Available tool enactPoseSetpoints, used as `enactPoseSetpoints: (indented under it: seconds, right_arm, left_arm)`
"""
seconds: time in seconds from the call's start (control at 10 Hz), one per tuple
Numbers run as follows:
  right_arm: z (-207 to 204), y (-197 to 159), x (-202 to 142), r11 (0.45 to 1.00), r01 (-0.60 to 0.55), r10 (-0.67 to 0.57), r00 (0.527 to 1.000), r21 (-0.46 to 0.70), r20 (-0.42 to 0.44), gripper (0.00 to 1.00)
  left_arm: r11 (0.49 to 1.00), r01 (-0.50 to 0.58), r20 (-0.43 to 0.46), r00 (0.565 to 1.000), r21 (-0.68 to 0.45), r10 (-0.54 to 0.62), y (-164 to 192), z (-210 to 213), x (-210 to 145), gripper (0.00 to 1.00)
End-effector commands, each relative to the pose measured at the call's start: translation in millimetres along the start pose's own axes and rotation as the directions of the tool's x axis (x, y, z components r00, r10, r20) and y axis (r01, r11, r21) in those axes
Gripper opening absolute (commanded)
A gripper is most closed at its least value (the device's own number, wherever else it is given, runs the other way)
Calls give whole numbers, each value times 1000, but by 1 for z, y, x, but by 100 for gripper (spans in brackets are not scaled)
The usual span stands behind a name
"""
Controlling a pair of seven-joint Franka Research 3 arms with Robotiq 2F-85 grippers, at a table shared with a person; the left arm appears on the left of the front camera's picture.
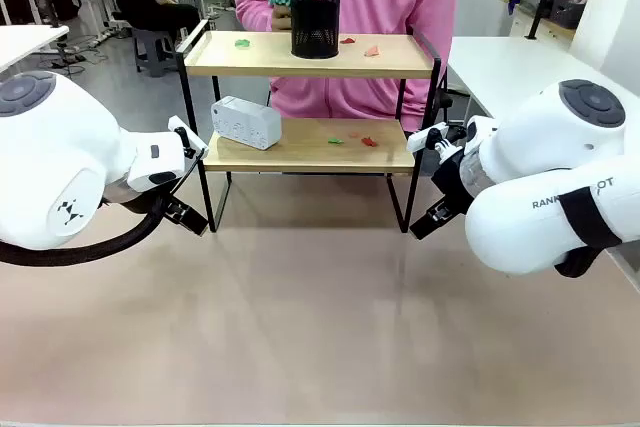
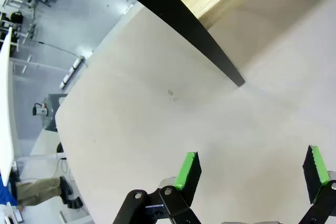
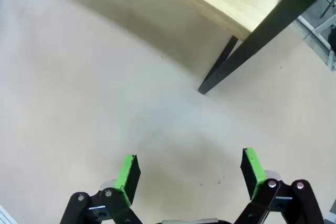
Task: Clean the shelf.
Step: Pick up the Duster from the human.
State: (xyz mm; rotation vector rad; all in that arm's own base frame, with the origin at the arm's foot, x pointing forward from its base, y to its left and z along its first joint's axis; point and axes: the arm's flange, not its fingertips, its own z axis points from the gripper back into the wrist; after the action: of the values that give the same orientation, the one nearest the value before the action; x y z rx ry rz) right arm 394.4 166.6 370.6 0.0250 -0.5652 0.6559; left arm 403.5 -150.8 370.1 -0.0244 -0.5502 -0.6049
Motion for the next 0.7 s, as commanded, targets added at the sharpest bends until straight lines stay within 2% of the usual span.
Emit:
enactPoseSetpoints:
  seconds: [0.0, 0.6]
  right_arm:
    - [0, 0, 0, 1000, 0, 0, 1000, 0, 0, 100]
    - [0, 0, 0, 1000, 0, 0, 1000, 0, 0, 100]
  left_arm:
    - [1000, 0, 0, 1000, 0, 0, 0, 0, 0, 100]
    - [1000, 0, 0, 1000, 0, 0, 0, 0, 0, 100]
